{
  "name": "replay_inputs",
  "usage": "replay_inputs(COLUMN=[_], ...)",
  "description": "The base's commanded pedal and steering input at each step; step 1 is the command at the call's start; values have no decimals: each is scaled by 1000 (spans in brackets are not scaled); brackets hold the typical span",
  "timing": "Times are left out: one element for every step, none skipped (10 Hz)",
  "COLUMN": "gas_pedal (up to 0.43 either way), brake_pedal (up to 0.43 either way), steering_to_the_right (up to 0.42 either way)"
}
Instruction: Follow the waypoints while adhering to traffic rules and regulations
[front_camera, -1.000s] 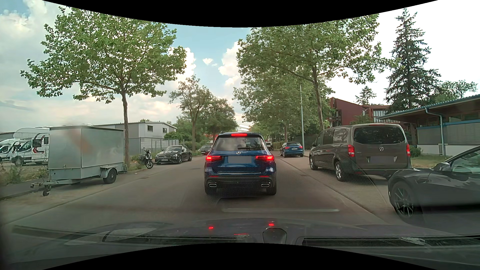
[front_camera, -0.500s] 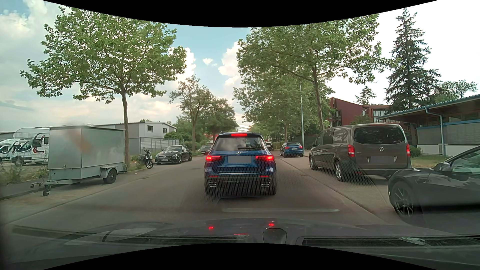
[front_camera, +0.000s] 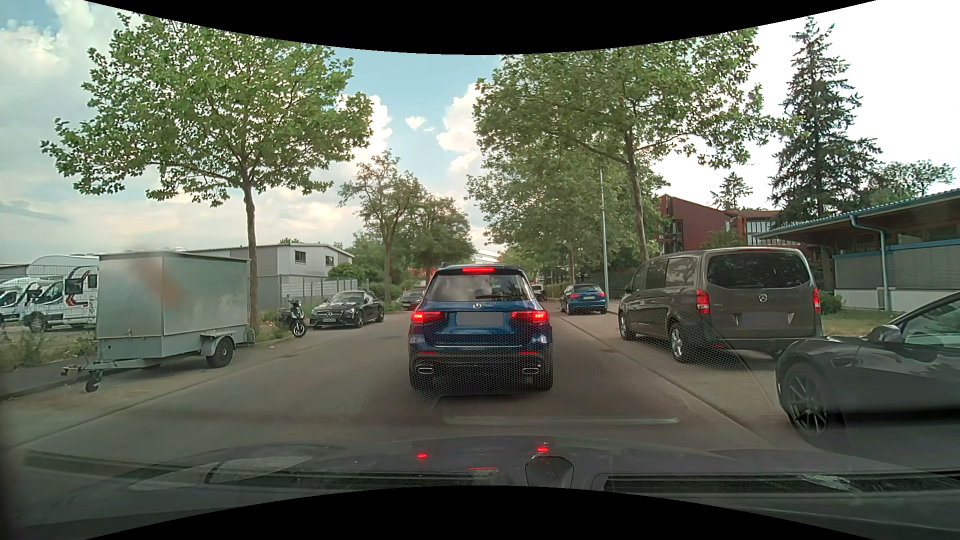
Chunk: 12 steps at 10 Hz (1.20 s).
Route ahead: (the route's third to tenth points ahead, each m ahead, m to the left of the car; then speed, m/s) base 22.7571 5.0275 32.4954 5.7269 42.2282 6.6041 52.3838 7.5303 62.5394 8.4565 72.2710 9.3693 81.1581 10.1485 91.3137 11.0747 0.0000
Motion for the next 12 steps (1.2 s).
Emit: replay_inputs(gas_pedal=[0,0,0,0,0,0,0,0,0,0,0,0], brake_pedal=[189,189,189,189,189,189,189,189,189,189,189,189], steering_to_the_right=[9,9,9,9,9,9,9,9,9,9,9,9])
